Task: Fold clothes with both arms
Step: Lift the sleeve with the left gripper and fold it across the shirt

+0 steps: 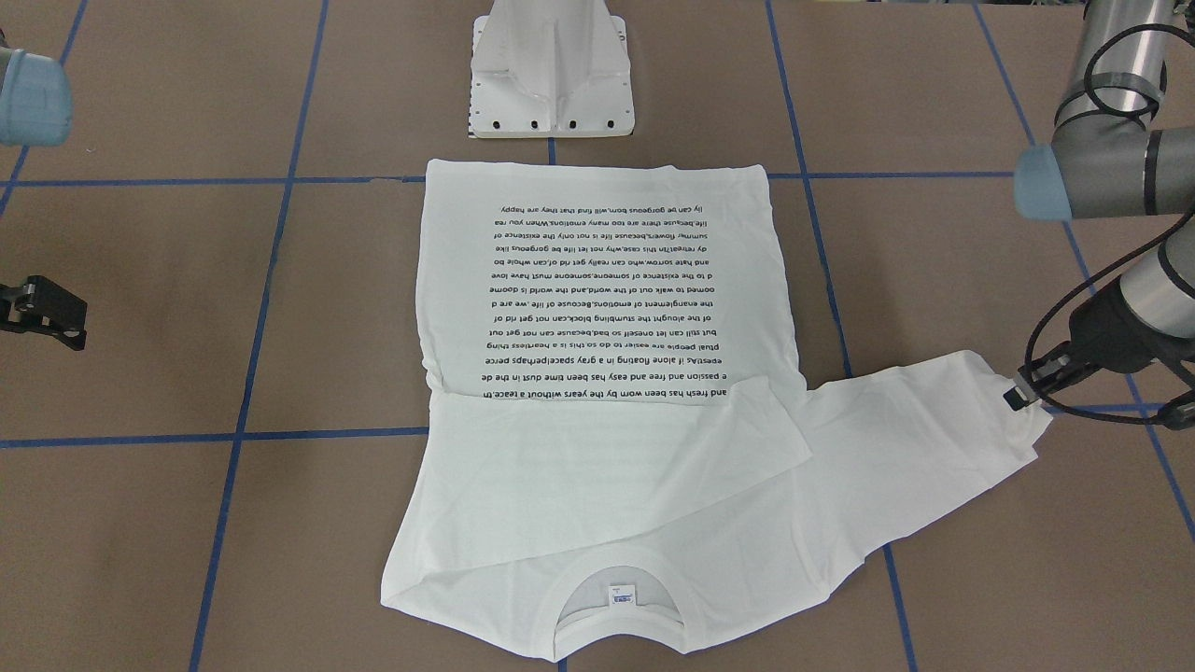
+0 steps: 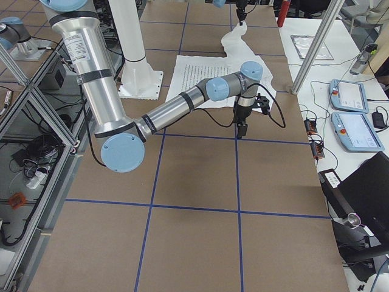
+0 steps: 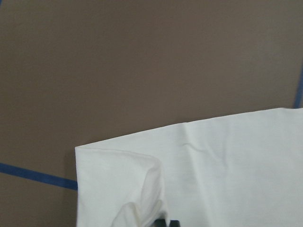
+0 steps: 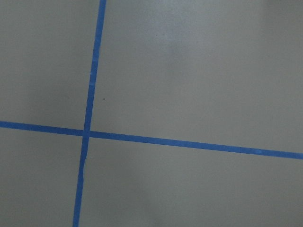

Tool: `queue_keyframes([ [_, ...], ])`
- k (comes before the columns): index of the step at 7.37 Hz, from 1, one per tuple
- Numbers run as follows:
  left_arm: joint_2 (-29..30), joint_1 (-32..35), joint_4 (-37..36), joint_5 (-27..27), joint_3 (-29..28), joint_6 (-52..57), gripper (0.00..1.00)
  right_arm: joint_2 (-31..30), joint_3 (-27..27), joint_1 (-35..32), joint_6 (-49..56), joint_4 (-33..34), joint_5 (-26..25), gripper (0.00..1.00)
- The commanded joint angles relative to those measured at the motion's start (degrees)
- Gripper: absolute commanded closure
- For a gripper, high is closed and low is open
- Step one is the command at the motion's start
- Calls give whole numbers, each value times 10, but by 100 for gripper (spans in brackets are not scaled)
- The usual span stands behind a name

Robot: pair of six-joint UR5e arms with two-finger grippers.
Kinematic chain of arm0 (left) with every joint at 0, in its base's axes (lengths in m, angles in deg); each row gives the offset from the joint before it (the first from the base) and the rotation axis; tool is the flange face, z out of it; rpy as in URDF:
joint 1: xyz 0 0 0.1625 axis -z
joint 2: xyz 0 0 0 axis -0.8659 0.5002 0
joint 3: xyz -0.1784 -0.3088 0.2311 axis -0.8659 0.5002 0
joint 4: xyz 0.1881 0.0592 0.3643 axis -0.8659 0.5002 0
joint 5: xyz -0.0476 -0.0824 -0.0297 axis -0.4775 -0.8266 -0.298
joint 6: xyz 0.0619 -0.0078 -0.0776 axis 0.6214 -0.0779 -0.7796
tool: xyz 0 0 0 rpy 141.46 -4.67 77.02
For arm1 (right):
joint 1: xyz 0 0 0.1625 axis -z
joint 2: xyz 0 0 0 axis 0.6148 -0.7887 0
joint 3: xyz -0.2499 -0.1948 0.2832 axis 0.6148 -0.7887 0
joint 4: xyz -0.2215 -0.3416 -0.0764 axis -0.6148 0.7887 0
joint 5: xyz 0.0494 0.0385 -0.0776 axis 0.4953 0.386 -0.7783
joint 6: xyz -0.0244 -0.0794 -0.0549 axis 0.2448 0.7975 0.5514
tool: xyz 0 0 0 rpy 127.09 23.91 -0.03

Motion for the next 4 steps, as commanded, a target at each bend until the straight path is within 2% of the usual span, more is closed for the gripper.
queue_keyframes([
  [1,114,-35,-57,-38,15,-144,100,-15,0,0,0,-2,0,0],
  [2,162,-58,-51,-52,15,-208,100,-18,-1,0,2,-3,0,0],
  [4,263,-115,-18,-53,-31,-330,100,-19,-2,0,2,0,1,0],
])
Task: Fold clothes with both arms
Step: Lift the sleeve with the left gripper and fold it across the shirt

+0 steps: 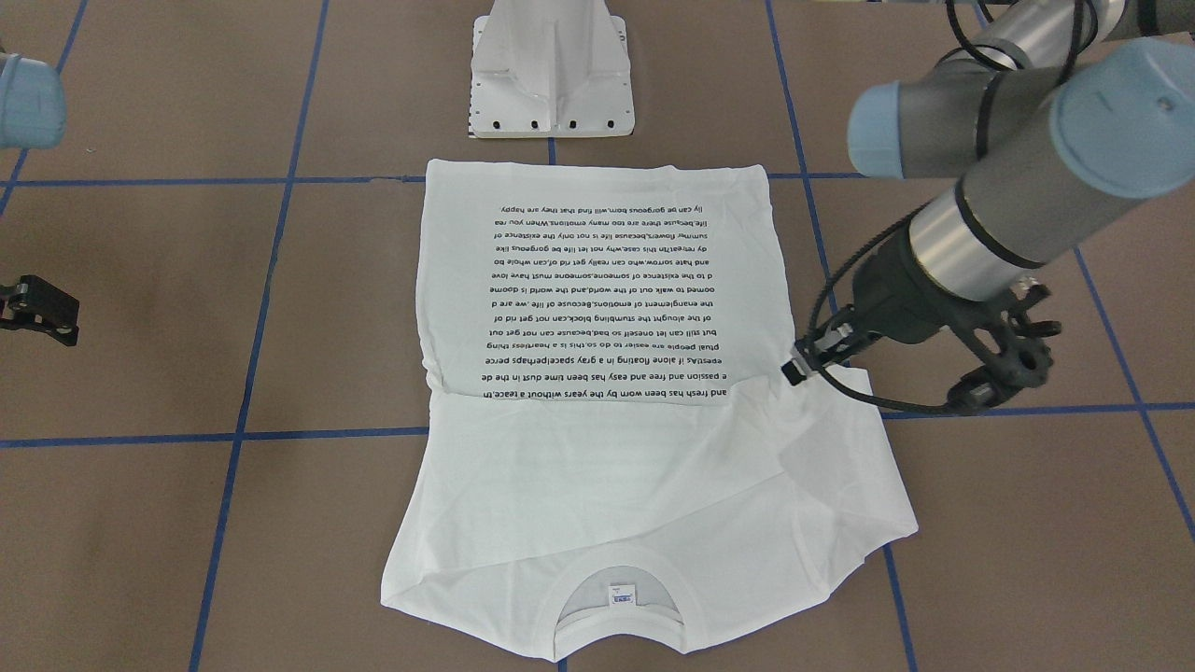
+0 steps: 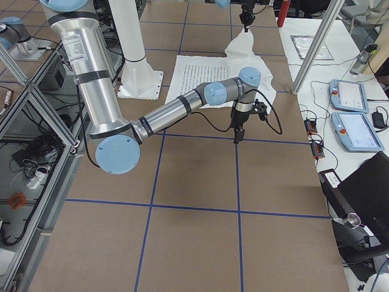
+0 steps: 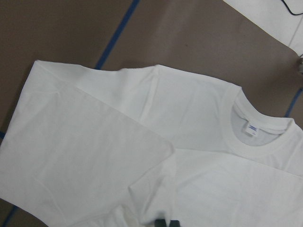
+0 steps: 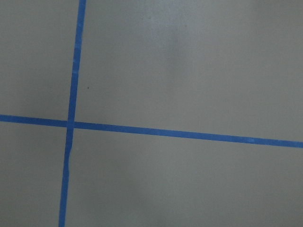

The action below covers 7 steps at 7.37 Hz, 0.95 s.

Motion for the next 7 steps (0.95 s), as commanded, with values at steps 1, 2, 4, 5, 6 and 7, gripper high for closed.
queue_keyframes([
  [1,106,-44,66,-3,-76,-125,100,-6,-2,0,0,-1,0,0],
  [2,121,-54,95,-3,-95,-155,100,-6,-5,1,0,-1,0,0],
  [4,119,-89,106,6,-98,-170,100,-10,-6,1,0,-2,-1,0],
  [5,115,-113,117,30,-102,-172,100,-10,-7,2,0,-2,-1,0],
  [6,121,-135,139,62,-125,-177,100,-10,-7,1,0,-2,-1,0],
  [7,122,-154,196,79,-165,-198,100,-10,-6,2,-1,-2,-1,0],
])
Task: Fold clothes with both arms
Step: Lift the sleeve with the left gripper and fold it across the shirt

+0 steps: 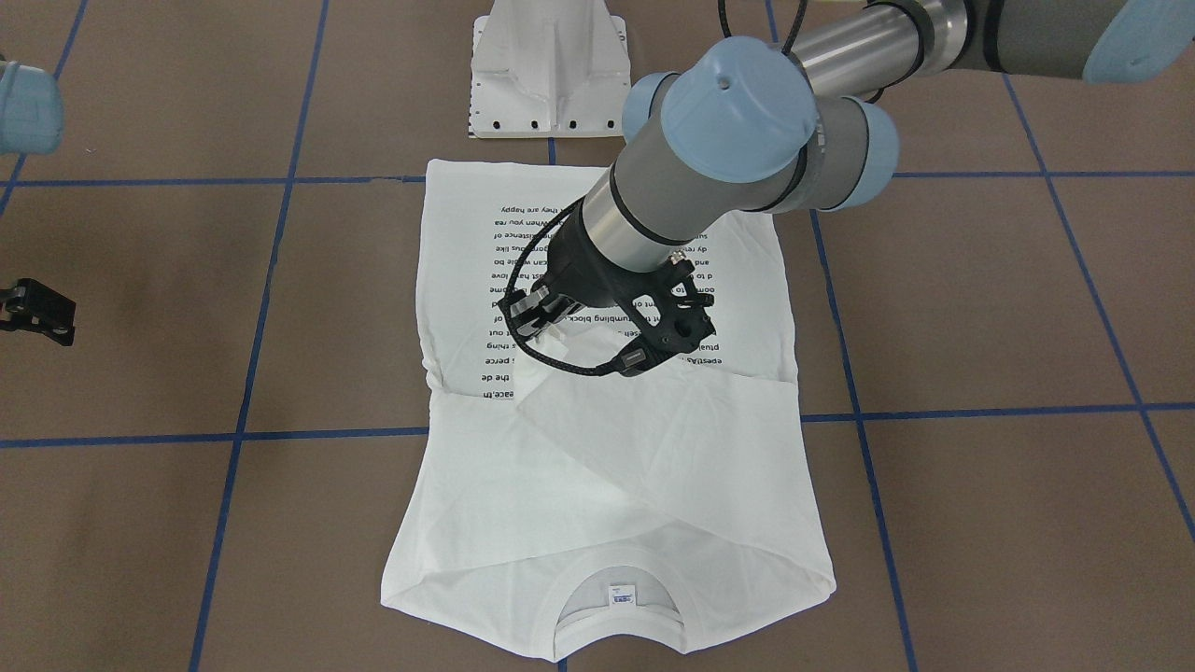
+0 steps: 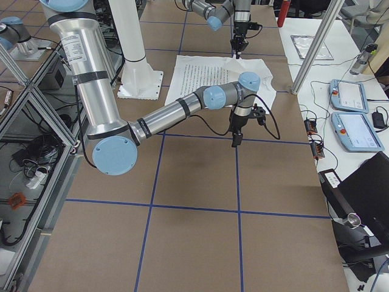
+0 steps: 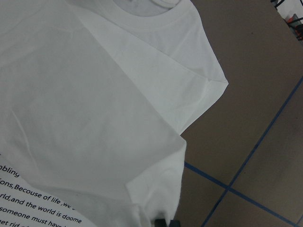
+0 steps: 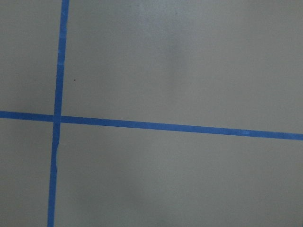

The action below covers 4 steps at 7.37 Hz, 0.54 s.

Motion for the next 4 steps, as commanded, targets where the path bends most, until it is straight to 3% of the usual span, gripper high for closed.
queue_keyframes([
  [1,24,-52,85,57,-88,-33,100,0,-2,0,-1,-1,0,0],
  [2,47,-84,91,104,-121,-43,100,1,-2,0,-1,-1,0,0],
  [3,49,-105,130,118,-128,-45,18,1,-2,0,-2,-1,0,0],
  [4,51,-119,162,153,-131,-45,0,1,-1,2,-5,-1,1,0],
])
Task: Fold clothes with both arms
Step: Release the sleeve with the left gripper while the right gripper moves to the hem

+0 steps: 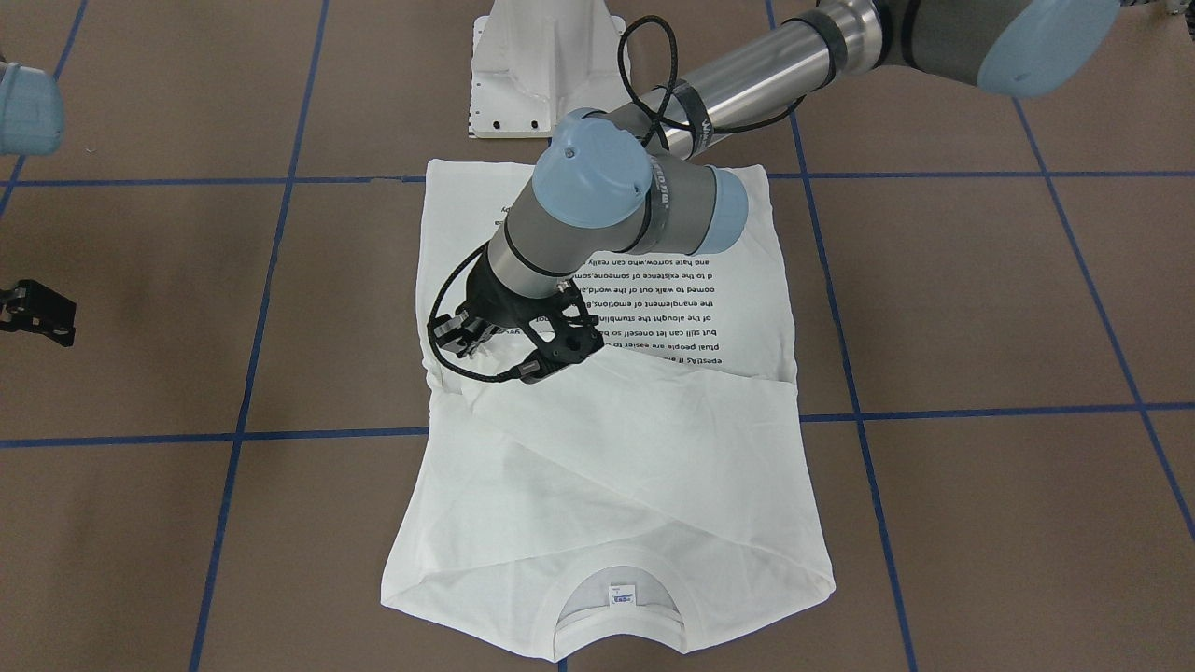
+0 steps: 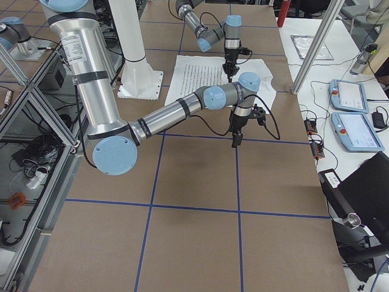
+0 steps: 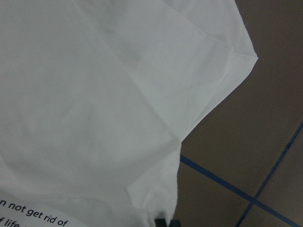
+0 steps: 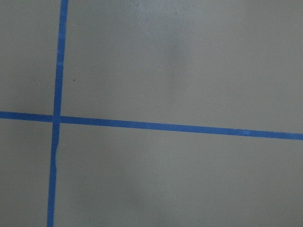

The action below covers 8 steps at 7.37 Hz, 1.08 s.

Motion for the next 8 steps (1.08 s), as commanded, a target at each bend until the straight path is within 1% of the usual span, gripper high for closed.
queue_keyframes([
  [1,4,-23,42,43,-10,0,0,-1,1,2,-5,-1,2,0],
  [2,1,-23,42,44,-9,7,0,-10,2,2,-4,-6,7,0],
  [4,-2,-22,35,43,-2,13,0,-22,4,7,-10,-41,16,0],
  [5,-23,-20,32,44,20,21,0,-21,14,15,-13,-41,26,0],
  [6,-69,-19,14,44,74,49,0,-19,33,37,-62,-43,27,0],
  [7,-112,-15,-39,44,138,89,0,-20,70,83,-147,-61,5,0],
  [8,-160,-12,-93,47,211,139,0,-21,109,136,-227,-64,-34,0],
])
